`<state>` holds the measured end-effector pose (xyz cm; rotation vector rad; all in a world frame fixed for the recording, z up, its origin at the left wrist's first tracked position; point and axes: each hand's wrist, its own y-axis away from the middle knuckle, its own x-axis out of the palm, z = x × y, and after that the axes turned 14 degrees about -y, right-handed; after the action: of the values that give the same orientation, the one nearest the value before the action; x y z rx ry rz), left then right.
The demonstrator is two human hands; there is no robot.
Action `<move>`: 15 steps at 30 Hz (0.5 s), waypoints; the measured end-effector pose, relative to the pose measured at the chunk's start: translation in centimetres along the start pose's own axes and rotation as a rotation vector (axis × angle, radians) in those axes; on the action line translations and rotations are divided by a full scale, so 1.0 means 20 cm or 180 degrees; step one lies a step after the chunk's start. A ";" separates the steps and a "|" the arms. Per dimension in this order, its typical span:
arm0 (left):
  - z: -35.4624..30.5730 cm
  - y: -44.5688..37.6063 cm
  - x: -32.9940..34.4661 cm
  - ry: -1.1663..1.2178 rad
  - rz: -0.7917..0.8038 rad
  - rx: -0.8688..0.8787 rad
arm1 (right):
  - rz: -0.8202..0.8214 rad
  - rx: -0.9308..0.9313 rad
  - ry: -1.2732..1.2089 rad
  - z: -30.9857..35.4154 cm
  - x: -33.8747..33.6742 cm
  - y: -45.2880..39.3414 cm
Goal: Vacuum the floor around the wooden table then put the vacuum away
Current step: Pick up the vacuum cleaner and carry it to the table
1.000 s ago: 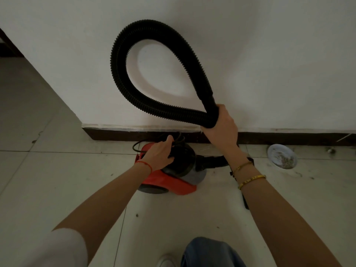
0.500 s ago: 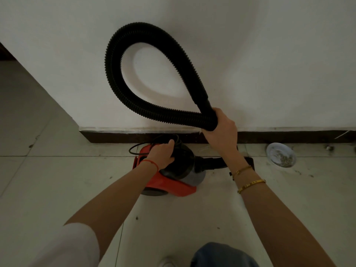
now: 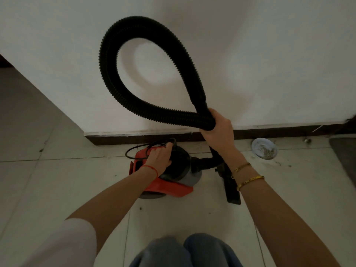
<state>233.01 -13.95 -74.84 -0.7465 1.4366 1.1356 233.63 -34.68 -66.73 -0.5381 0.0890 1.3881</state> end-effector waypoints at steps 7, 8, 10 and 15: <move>-0.09 0.41 -0.77 0.0203 0.0028 0.0080 | -0.0106 0.0219 -0.0070 0.78 -0.45 -0.02; -0.11 0.48 -0.89 0.0226 0.0012 0.0113 | -0.0126 0.0235 -0.0069 0.91 -0.52 -0.02; -0.14 0.61 -1.14 0.0251 0.0025 0.0183 | -0.0165 0.0281 -0.0066 1.17 -0.66 -0.01; -0.23 0.94 -1.75 0.0270 0.0038 0.0378 | -0.0302 0.0393 -0.0114 1.80 -1.02 0.06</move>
<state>221.03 -16.85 -36.79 -0.7103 1.5674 1.0285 219.51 -38.25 -27.98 -0.4094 0.1180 1.2900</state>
